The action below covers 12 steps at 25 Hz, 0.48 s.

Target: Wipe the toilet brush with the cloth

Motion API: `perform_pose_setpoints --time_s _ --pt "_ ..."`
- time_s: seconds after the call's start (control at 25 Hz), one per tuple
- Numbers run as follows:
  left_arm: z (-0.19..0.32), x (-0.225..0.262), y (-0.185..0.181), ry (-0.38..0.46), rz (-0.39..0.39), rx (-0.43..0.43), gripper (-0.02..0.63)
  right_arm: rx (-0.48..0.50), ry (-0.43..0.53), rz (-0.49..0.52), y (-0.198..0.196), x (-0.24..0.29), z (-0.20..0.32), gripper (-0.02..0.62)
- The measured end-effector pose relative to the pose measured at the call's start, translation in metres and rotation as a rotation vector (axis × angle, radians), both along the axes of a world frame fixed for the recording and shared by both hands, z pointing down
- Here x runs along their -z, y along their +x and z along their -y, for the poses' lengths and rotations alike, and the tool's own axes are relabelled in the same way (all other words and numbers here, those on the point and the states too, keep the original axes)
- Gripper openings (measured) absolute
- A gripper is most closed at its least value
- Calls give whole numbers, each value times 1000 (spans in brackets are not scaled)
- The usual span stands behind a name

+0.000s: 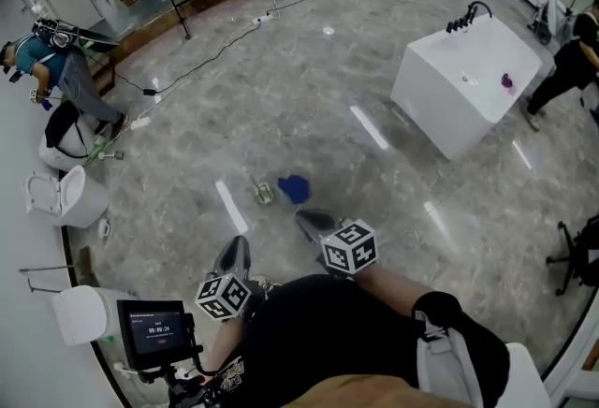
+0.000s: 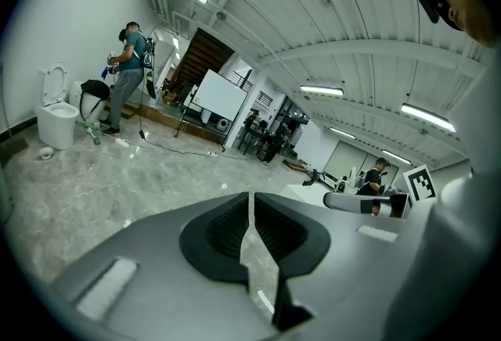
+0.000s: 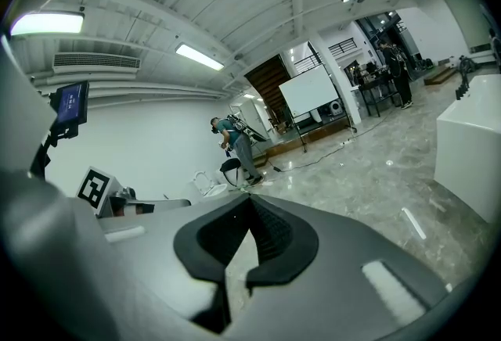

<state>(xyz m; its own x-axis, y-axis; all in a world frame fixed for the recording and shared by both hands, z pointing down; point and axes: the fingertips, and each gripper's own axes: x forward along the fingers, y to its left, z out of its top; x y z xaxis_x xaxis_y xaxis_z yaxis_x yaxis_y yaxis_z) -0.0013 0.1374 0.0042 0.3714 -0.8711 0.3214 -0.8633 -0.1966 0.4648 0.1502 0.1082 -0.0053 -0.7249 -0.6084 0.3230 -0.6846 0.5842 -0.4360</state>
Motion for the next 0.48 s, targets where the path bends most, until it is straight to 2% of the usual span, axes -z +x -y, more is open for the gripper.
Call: perform_pose_setpoints --time_s 0.48 --pt "1 5 10 1 8 -35 23 -19 -4 11 7 3 -4 0"
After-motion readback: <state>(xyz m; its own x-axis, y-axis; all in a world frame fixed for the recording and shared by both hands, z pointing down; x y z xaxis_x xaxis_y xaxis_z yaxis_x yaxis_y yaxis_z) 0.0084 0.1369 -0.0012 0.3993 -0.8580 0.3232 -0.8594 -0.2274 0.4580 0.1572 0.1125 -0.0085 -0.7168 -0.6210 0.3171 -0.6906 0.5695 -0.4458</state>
